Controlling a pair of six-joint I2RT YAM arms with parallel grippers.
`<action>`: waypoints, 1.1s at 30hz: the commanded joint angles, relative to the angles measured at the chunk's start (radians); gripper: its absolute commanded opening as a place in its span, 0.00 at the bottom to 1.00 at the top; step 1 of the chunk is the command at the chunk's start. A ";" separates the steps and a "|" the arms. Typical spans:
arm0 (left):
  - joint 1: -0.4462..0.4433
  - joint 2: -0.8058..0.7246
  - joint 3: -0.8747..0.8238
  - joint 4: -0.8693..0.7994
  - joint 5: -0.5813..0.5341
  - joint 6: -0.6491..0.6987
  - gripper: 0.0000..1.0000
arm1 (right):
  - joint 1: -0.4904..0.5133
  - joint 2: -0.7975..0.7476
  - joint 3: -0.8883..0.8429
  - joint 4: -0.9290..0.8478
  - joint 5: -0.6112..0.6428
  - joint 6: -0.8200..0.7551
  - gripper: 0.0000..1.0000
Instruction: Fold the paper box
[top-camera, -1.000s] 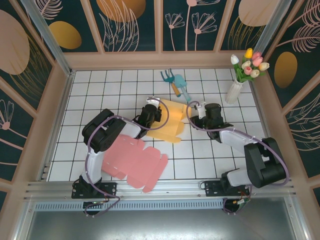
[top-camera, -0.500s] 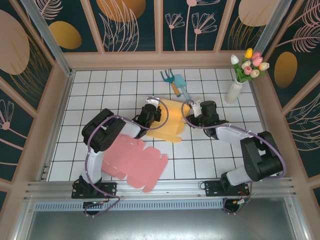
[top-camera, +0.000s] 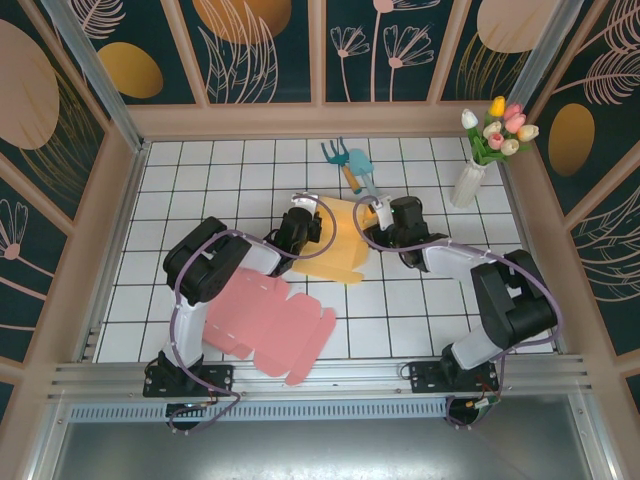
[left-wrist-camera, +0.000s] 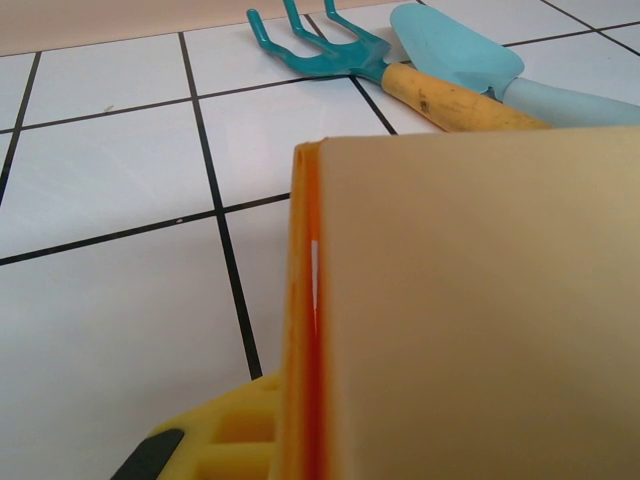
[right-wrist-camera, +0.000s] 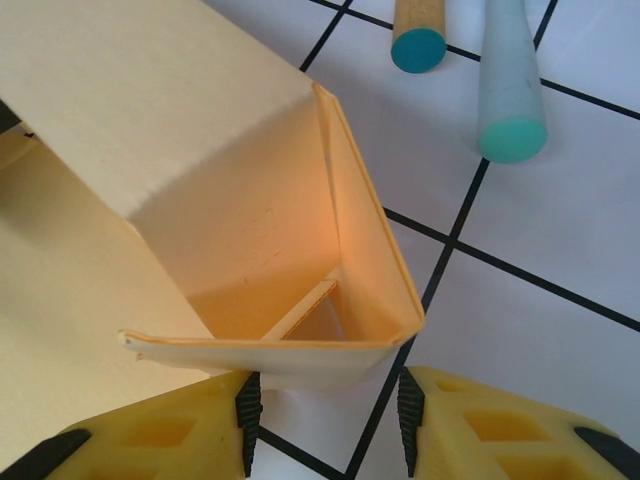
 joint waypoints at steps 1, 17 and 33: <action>-0.004 0.012 -0.012 -0.008 0.023 0.007 0.00 | 0.028 0.016 0.033 0.040 0.000 -0.020 0.44; -0.003 0.007 -0.026 0.012 0.035 0.015 0.00 | 0.049 0.032 0.027 0.195 0.072 0.146 0.35; -0.004 0.007 -0.025 0.009 0.035 0.015 0.00 | 0.064 0.014 -0.048 0.326 -0.015 0.146 0.32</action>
